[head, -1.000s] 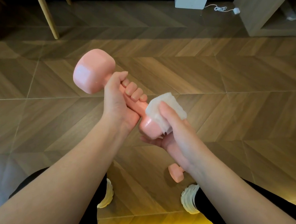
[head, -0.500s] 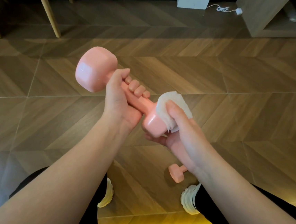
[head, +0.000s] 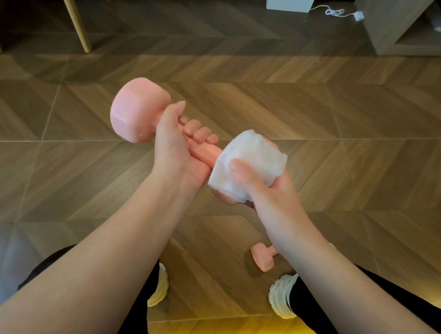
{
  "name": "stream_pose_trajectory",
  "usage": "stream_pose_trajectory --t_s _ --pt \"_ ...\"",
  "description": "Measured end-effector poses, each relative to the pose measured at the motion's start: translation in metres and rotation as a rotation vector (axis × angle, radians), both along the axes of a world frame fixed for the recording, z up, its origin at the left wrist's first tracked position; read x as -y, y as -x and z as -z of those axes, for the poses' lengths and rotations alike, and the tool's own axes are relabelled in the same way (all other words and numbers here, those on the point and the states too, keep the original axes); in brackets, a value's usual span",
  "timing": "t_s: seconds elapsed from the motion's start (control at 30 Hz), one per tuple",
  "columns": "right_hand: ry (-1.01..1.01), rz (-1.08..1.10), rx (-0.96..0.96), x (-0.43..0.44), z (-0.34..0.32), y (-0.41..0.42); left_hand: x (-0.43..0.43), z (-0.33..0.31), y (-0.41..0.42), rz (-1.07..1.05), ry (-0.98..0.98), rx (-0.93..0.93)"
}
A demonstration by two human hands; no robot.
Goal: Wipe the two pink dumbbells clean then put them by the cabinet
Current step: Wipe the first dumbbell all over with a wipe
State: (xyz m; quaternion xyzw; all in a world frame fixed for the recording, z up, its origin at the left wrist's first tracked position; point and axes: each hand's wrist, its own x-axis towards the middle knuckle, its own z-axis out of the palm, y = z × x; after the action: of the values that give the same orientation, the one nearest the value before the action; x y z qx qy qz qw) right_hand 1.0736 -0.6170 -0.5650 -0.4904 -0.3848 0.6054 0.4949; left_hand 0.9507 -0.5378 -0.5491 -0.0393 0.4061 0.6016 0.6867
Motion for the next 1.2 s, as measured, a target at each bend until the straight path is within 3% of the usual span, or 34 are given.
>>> stream_pose_trajectory --t_s 0.27,0.43,0.7,0.93,1.2 --pt "0.345 -0.108 -0.357 0.0 0.001 -0.003 0.004 0.0 0.001 0.066 -0.069 -0.046" --pt "0.305 -0.214 -0.458 -0.003 0.001 -0.011 0.003 -0.001 0.0 0.08 -0.089 -0.049" --pt "0.343 -0.064 -0.409 -0.006 0.005 -0.005 0.003 0.0 0.0 0.105 -0.117 -0.023" --pt "0.259 -0.246 -0.427 -0.004 0.002 -0.016 0.001 -0.003 0.005 0.066 -0.092 0.022" --pt "0.271 -0.096 -0.33 -0.002 0.003 -0.004 0.005 -0.005 -0.002 0.128 -0.126 -0.04"
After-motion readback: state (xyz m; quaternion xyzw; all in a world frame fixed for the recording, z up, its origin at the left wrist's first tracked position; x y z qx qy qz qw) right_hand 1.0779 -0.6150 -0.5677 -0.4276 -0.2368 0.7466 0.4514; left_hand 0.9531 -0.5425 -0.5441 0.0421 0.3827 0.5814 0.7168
